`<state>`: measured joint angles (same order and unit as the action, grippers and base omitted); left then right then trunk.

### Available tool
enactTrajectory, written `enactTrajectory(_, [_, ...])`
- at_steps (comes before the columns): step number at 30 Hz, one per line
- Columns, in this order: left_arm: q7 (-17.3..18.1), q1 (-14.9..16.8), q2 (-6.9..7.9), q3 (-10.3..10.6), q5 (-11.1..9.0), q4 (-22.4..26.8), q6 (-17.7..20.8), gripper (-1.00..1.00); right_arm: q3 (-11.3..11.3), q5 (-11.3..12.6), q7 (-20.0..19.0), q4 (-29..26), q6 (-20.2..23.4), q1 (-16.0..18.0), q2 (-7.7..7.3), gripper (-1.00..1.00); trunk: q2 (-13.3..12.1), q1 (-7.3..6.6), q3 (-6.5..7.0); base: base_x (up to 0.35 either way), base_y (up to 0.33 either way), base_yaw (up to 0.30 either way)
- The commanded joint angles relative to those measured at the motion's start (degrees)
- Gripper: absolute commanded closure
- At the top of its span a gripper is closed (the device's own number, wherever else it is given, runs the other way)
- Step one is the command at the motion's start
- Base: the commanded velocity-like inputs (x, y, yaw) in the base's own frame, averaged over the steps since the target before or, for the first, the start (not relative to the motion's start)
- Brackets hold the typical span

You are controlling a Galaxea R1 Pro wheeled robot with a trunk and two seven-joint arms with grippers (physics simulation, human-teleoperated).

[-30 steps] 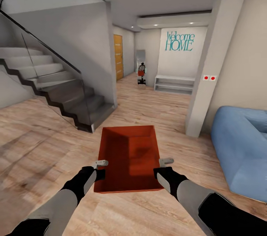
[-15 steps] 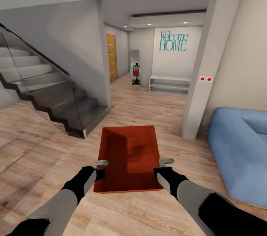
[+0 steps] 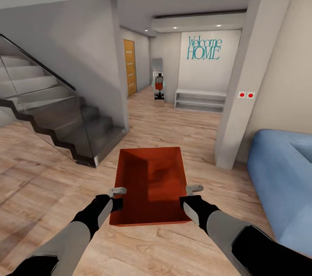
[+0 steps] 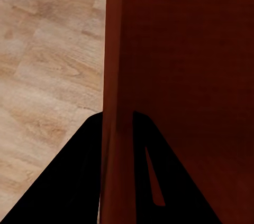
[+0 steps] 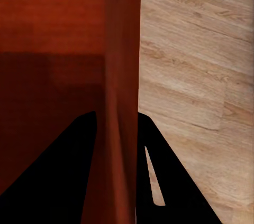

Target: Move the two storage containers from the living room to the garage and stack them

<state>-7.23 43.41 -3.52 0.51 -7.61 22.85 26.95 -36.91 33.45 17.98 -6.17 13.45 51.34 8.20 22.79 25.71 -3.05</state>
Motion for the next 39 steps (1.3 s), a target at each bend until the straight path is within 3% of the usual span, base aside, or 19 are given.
enactTrajectory(1, [-0.7,0.0,-0.08,-0.3,0.8,0.0,0.5,1.00,-0.1,-1.7,0.3,-0.3,0.4,0.1,0.50,1.00,0.1,0.07,-0.13,0.322,0.000,0.000])
enactTrajectory(39, [-0.7,0.0,-0.08,-0.3,0.8,0.0,0.5,1.00,-0.1,-1.7,0.3,-0.3,0.4,0.1,0.42,1.00,0.1,0.07,-0.13,0.322,0.000,0.000])
